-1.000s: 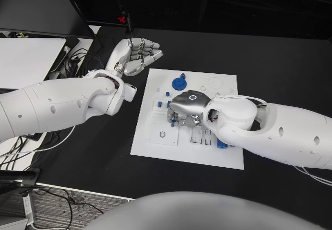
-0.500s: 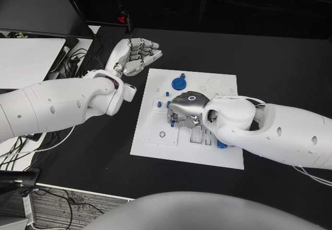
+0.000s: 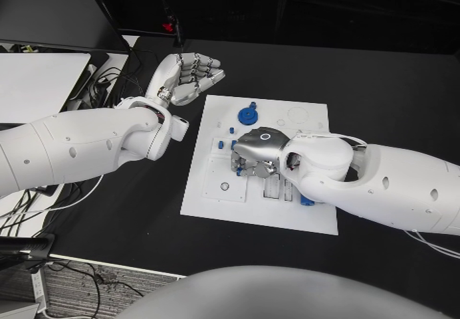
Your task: Assemble the parts on the task board
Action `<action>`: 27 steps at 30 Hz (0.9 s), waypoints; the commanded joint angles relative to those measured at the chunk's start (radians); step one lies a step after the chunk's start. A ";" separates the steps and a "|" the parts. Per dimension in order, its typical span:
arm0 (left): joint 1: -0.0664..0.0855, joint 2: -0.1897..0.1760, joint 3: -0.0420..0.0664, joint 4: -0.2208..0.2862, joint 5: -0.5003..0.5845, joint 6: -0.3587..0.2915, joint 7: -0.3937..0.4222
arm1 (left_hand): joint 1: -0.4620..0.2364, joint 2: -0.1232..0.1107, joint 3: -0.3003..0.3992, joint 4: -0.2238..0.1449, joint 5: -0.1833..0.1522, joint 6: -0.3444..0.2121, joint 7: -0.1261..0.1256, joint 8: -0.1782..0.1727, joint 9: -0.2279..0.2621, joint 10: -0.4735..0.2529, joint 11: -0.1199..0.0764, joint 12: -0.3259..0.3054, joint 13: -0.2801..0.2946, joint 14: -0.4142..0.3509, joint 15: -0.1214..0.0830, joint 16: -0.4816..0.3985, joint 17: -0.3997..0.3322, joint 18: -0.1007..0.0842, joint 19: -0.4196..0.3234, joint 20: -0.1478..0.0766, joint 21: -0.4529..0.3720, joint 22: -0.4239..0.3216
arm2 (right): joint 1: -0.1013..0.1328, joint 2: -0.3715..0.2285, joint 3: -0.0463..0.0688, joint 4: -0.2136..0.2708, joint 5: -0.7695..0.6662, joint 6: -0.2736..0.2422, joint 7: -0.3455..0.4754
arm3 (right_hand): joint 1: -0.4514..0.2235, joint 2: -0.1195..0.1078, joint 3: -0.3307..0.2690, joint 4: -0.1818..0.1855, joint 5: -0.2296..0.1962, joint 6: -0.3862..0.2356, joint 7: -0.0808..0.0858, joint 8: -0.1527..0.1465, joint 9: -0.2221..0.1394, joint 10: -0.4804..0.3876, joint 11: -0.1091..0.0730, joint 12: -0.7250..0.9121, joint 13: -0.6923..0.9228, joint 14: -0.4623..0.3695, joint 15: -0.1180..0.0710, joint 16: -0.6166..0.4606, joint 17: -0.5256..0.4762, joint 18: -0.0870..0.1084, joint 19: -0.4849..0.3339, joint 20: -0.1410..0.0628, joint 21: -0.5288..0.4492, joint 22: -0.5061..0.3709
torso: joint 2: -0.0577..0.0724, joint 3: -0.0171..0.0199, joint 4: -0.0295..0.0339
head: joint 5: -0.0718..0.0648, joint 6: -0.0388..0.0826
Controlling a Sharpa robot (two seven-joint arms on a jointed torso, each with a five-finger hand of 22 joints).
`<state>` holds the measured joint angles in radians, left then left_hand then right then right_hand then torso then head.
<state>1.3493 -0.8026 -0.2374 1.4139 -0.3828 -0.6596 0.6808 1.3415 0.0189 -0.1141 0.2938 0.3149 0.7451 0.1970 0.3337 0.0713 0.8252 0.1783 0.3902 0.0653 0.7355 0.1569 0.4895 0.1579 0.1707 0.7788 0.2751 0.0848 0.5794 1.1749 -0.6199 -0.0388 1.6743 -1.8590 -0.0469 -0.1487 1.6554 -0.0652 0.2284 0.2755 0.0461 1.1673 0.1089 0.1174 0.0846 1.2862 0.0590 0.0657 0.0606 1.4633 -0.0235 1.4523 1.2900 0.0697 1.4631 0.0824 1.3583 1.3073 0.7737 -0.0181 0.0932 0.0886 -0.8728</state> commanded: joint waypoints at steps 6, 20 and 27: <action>0.002 0.000 0.001 0.002 0.003 -0.002 0.057 | 0.000 0.011 -0.006 -0.002 0.007 -0.007 0.022 0.005 -0.001 -0.008 -0.002 0.002 0.000 0.002 0.000 0.003 -0.001 0.011 0.009 0.000 -0.007 -0.001 | -0.001 0.001 0.000 0.004 -0.019 -0.016 0.008 | -0.005 0.010 0.005 0.000 0.004 0.001 0.009 0.003 0.001 -0.008 -0.002 -0.006 -0.001 0.059 0.004 -0.001 -0.001 -0.010 -0.004 0.003 -0.006 0.129 | 0.000 0.0001 0.0002 | 0.000 0.000; 0.002 -0.001 0.001 0.002 0.003 -0.002 0.056 | 0.001 0.012 -0.008 -0.002 0.007 -0.008 0.022 0.006 -0.001 -0.009 -0.002 0.004 0.000 0.001 0.001 0.004 -0.003 0.011 0.010 0.000 -0.007 -0.002 | -0.007 0.001 0.000 0.009 -0.033 0.005 0.012 | -0.004 0.008 0.007 -0.002 0.004 -0.001 0.011 0.001 0.000 -0.013 -0.001 -0.006 -0.001 0.059 0.005 -0.001 -0.001 -0.010 -0.004 0.004 -0.006 0.129 | 0.000 -0.0003 -0.0004 | 0.001 0.000; 0.002 -0.001 0.001 0.001 0.003 -0.002 0.055 | 0.001 0.013 -0.008 -0.002 0.007 -0.008 0.022 0.007 -0.001 -0.009 -0.002 0.004 0.000 0.001 0.001 0.004 -0.003 0.011 0.010 0.000 -0.007 -0.003 | -0.009 0.000 0.000 0.010 -0.033 0.015 0.006 | -0.005 0.004 0.009 -0.004 0.004 -0.007 0.014 -0.004 -0.001 -0.019 0.002 -0.006 -0.001 0.059 0.007 -0.002 -0.004 -0.010 -0.005 0.006 -0.009 0.128 | 0.000 0.0004 -0.0001 | 0.000 0.000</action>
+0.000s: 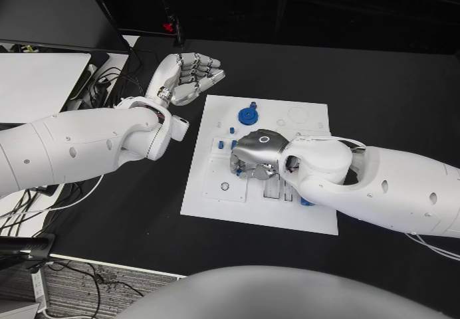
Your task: Assemble the parts on the task board
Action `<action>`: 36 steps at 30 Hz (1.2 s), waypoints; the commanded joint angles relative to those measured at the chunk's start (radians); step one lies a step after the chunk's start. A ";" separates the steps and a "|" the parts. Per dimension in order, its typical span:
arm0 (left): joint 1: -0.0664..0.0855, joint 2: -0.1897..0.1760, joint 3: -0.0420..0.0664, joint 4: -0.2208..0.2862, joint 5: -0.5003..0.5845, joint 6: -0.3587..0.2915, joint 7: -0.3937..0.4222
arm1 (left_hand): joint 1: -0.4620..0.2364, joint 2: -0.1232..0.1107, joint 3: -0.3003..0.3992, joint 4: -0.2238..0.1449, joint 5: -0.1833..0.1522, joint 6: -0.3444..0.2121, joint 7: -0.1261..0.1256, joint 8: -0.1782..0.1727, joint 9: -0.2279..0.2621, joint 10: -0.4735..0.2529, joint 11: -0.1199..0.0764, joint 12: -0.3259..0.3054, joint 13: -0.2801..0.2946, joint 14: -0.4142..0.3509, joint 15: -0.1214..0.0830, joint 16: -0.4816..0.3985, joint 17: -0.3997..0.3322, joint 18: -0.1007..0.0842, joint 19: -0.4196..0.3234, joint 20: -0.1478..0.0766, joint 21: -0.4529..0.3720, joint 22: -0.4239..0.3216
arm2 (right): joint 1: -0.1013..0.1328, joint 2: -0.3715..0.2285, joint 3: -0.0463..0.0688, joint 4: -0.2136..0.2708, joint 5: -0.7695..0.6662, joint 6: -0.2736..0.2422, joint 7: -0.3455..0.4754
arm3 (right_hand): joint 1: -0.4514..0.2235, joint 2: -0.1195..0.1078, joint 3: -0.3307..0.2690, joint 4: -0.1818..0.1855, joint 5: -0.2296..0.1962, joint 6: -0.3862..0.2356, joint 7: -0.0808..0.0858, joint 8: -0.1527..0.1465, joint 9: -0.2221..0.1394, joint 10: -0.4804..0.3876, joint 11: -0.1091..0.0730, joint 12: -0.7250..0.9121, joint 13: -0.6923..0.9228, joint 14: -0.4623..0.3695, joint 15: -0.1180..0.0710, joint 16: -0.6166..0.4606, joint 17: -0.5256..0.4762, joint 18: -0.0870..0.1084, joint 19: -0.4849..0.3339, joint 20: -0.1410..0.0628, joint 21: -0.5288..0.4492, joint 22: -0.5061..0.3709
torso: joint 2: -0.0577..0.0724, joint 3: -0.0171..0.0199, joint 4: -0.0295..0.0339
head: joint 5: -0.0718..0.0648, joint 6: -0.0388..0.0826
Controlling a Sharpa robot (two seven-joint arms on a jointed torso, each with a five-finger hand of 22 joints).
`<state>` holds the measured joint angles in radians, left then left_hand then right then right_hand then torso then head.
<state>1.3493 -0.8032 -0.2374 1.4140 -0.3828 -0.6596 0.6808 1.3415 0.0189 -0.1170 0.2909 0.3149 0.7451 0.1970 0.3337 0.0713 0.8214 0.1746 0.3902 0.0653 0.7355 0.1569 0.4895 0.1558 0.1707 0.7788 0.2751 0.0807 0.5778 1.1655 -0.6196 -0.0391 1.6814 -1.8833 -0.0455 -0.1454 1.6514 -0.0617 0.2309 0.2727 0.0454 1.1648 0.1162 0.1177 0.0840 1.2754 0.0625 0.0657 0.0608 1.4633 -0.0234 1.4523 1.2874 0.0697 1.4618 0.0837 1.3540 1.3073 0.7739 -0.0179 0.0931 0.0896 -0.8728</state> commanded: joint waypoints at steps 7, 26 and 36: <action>0.002 0.000 0.001 0.001 0.003 -0.002 0.054 | 0.001 0.013 -0.005 0.001 0.007 -0.008 0.022 0.007 -0.001 -0.005 0.002 0.004 0.000 0.001 0.001 0.004 -0.001 0.011 0.010 0.000 -0.003 -0.001 | -0.001 -0.001 0.000 0.003 -0.011 0.020 -0.005 | -0.005 -0.015 0.010 -0.005 0.004 -0.017 0.016 -0.016 -0.004 -0.047 0.010 -0.008 -0.002 0.058 0.017 -0.004 -0.006 -0.009 -0.006 0.012 -0.009 0.126 | 0.000 -0.0001 0.0001 | -0.001 0.000; 0.002 0.000 0.001 0.000 0.003 0.000 0.053 | 0.001 0.013 -0.005 0.001 0.007 -0.008 0.022 0.007 -0.001 -0.005 0.002 0.004 0.000 0.001 0.001 0.004 -0.001 0.011 0.010 0.000 -0.003 -0.001 | -0.004 -0.005 0.000 0.005 -0.016 -0.038 -0.006 | -0.087 -0.081 -0.036 0.013 0.003 -0.136 0.005 -0.055 -0.019 -0.129 0.028 -0.004 0.000 0.032 0.032 -0.060 -0.118 -0.004 -0.015 0.029 -0.032 0.114 | 0.000 -0.0004 -0.0006 | -0.003 0.000; 0.002 0.001 0.001 -0.001 0.003 0.003 0.054 | 0.001 0.013 -0.005 0.001 0.007 -0.008 0.022 0.007 -0.001 -0.005 0.002 0.004 0.000 0.001 0.001 0.004 -0.001 0.011 0.010 0.000 -0.003 -0.001 | -0.015 -0.037 0.000 0.025 0.000 -0.253 0.044 | -0.107 -0.082 -0.049 0.012 0.003 -0.147 0.014 -0.053 -0.017 -0.135 0.028 -0.001 0.001 0.028 0.031 -0.075 -0.142 -0.007 -0.008 0.030 -0.020 0.121 | -0.001 0.0004 0.0006 | -0.009 0.000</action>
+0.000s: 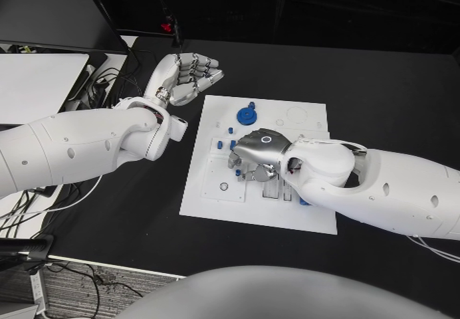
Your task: Assemble the parts on the task board
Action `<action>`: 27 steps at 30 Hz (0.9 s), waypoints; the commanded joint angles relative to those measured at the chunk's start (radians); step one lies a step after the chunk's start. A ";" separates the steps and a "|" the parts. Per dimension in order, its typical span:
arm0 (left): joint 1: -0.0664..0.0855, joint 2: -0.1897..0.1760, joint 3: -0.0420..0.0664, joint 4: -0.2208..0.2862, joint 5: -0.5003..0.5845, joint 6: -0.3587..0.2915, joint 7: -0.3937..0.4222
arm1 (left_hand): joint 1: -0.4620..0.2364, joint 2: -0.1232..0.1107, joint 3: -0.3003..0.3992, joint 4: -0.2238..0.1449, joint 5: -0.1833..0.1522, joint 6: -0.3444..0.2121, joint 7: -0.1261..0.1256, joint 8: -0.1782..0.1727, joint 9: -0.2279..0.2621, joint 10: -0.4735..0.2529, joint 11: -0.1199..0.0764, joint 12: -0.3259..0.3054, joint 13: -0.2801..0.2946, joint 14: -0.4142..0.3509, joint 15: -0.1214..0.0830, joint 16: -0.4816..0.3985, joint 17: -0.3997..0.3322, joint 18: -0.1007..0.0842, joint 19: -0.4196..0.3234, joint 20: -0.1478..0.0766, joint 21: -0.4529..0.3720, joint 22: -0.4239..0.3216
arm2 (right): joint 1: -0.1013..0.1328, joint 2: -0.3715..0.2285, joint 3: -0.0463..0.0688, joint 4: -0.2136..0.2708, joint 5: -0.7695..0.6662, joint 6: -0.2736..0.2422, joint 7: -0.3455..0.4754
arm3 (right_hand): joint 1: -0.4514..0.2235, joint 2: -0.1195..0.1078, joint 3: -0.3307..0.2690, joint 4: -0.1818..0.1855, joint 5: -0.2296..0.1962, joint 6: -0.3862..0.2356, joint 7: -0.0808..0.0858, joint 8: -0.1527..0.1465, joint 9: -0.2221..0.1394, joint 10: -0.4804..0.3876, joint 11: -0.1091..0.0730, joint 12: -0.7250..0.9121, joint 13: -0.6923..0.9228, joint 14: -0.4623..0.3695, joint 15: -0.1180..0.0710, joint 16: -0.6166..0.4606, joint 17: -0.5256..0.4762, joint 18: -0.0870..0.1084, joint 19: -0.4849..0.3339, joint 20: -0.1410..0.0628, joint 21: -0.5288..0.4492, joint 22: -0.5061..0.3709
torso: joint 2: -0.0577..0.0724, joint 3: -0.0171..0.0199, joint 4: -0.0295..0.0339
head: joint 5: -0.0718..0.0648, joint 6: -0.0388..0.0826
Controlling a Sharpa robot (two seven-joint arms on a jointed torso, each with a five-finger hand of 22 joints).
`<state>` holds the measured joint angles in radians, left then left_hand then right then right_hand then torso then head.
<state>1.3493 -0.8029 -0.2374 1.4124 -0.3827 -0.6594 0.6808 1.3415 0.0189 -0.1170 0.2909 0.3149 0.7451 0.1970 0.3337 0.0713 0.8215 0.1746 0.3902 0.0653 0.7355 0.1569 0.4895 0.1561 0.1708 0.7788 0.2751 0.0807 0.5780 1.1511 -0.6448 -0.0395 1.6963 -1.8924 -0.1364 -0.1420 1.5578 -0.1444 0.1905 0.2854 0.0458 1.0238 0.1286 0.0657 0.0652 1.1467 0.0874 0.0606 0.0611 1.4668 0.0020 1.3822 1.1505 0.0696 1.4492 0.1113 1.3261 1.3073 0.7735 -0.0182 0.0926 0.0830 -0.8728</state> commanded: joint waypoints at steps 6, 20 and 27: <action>0.002 -0.002 0.001 0.001 0.003 0.003 0.055 | 0.002 0.014 -0.008 0.001 0.007 -0.010 0.022 0.008 -0.002 -0.006 0.002 0.006 -0.001 0.000 0.001 0.006 -0.003 0.011 0.010 0.000 -0.004 -0.003 | 0.002 -0.092 0.002 0.056 0.223 -0.317 0.135 | -0.023 0.009 -0.011 -0.001 0.003 -0.024 0.031 -0.003 0.001 -0.021 0.011 0.002 0.000 0.018 0.009 -0.029 -0.051 -0.005 0.003 0.004 0.000 0.116 | -0.002 -0.0010 0.0022 | -0.014 0.000; 0.002 -0.008 0.001 0.005 0.003 -0.003 0.057 | -0.001 0.014 -0.013 0.001 0.006 -0.013 0.024 0.009 -0.002 -0.010 0.003 0.007 -0.001 -0.003 0.002 0.006 -0.006 0.011 0.011 0.000 -0.004 -0.005 | 0.091 -0.276 0.002 0.044 0.449 -0.278 0.255 | -0.021 0.030 -0.049 -0.008 0.006 -0.149 0.089 0.001 0.001 -0.189 0.063 0.020 0.004 0.023 0.054 -0.018 -0.048 -0.004 0.003 0.044 -0.003 0.115 | -0.001 -0.0014 -0.0030 | -0.055 0.000; 0.002 -0.010 0.001 0.005 0.003 -0.003 0.057 | -0.001 0.014 -0.013 0.001 0.006 -0.013 0.024 0.009 -0.002 -0.010 0.003 0.007 -0.001 -0.003 0.002 0.006 -0.006 0.011 0.011 0.000 -0.004 -0.005 | 0.094 -0.291 0.001 0.030 0.318 -0.187 0.144 | -0.030 0.012 -0.069 0.005 0.002 -0.158 0.077 0.003 0.002 -0.219 0.054 0.026 0.005 0.021 0.044 -0.020 -0.056 -0.002 0.001 0.040 -0.006 0.112 | -0.002 -0.0015 -0.0028 | -0.075 0.000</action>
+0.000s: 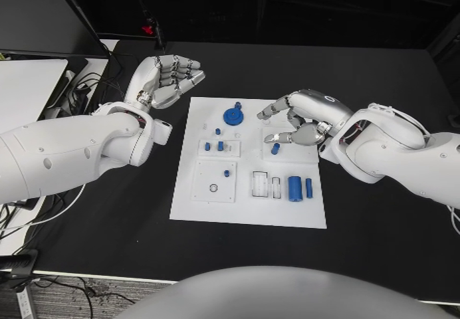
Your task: Assemble the parts on the task board
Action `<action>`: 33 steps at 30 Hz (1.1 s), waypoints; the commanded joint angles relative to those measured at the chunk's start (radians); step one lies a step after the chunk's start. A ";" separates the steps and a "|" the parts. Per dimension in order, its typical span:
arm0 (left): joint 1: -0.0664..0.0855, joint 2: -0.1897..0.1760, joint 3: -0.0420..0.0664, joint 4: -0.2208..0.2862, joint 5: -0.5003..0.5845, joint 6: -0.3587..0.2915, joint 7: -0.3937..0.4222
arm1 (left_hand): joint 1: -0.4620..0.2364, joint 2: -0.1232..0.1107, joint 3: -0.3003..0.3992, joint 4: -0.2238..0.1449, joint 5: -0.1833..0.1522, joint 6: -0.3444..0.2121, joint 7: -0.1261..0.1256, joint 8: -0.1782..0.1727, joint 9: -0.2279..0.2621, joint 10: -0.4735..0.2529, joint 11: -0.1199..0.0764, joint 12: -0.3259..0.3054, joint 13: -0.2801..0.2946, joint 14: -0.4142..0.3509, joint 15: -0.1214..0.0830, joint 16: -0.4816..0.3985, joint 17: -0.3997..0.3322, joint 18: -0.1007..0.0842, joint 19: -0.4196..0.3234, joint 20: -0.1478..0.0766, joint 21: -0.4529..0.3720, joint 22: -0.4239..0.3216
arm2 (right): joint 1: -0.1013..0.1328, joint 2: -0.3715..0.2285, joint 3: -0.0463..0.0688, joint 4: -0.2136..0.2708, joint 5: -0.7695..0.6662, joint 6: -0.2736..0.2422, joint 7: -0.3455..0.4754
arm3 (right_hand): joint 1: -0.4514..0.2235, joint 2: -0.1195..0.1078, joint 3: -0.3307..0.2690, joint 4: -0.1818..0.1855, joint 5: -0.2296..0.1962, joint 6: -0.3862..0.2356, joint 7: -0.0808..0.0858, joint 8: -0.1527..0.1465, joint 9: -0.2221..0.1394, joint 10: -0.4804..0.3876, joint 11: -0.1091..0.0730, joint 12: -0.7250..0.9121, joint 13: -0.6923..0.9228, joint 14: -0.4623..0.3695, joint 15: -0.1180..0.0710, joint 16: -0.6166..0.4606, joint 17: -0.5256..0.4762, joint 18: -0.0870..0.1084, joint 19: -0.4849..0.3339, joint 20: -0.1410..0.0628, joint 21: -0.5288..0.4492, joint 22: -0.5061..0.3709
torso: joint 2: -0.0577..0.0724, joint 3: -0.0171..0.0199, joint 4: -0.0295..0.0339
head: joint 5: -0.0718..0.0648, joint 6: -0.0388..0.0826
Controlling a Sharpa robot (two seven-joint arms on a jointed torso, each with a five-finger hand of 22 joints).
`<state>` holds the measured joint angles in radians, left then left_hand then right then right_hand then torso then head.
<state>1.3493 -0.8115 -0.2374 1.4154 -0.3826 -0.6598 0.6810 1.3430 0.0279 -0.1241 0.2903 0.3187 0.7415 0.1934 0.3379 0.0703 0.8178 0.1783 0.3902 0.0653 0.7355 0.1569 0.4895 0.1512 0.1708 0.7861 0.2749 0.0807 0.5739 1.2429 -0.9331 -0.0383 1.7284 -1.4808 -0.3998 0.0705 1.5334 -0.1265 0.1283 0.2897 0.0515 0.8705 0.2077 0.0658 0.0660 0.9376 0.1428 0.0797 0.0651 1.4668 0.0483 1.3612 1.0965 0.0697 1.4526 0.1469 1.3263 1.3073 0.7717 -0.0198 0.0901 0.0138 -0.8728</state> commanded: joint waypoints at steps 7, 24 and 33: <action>0.002 -0.005 0.001 0.002 0.002 -0.005 0.057 | -0.002 0.006 -0.007 0.002 0.002 -0.010 0.027 0.005 -0.001 -0.006 -0.001 0.007 -0.001 -0.003 0.002 0.007 -0.002 0.011 0.003 0.000 -0.005 -0.002 | 0.001 -0.005 0.000 -0.015 -0.135 0.146 -0.113 | -0.030 -0.030 -0.026 0.004 -0.003 -0.011 -0.005 0.004 0.001 -0.010 -0.003 0.026 0.005 0.017 -0.001 -0.007 -0.022 -0.003 -0.002 0.002 -0.006 0.112 | 0.000 0.0004 -0.0003 | -0.018 0.000; 0.002 -0.006 0.001 0.001 0.002 -0.005 0.056 | -0.002 0.007 -0.007 0.002 0.003 -0.010 0.027 0.006 -0.001 -0.007 -0.001 0.008 -0.001 -0.003 0.002 0.007 -0.002 0.011 0.004 0.000 -0.005 -0.002 | -0.013 0.049 -0.001 -0.064 -0.204 0.226 -0.209 | -0.021 -0.003 -0.015 -0.002 -0.004 0.024 -0.005 0.024 0.007 0.040 -0.007 0.078 0.009 0.019 -0.003 0.001 -0.015 -0.005 0.003 0.002 0.004 0.118 | 0.000 -0.0005 -0.0006 | -0.021 0.000; 0.002 -0.005 0.001 0.000 0.002 -0.006 0.056 | -0.001 0.008 -0.007 0.001 0.003 -0.010 0.027 0.006 -0.001 -0.007 -0.001 0.009 -0.001 -0.003 0.002 0.008 -0.003 0.011 0.004 0.000 -0.005 -0.003 | -0.016 0.061 -0.001 -0.065 -0.211 0.235 -0.223 | -0.005 0.020 -0.009 -0.003 -0.004 0.085 -0.022 0.045 0.010 0.115 -0.026 0.106 0.005 0.021 -0.018 0.006 -0.011 -0.005 0.005 -0.010 0.007 0.119 | 0.000 0.0000 -0.0003 | -0.016 0.000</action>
<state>1.3494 -0.8168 -0.2374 1.4148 -0.3826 -0.6616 0.6810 1.3430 0.0278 -0.1241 0.2902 0.3187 0.7379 0.1972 0.3378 0.0704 0.8178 0.1783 0.3939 0.0653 0.7355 0.1569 0.4934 0.1491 0.1707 0.7860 0.2749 0.0807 0.5721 1.2257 -0.8737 -0.0398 1.6619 -1.6736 -0.1826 -0.1359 1.5266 -0.1121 0.1124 0.2863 0.0515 0.9493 0.1843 0.1072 0.0749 1.0458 0.1162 0.1820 0.0717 1.4648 0.0384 1.3612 1.0846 0.0697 1.4563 0.1431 1.3272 1.3073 0.7715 -0.0200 0.0897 -0.0040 -0.8725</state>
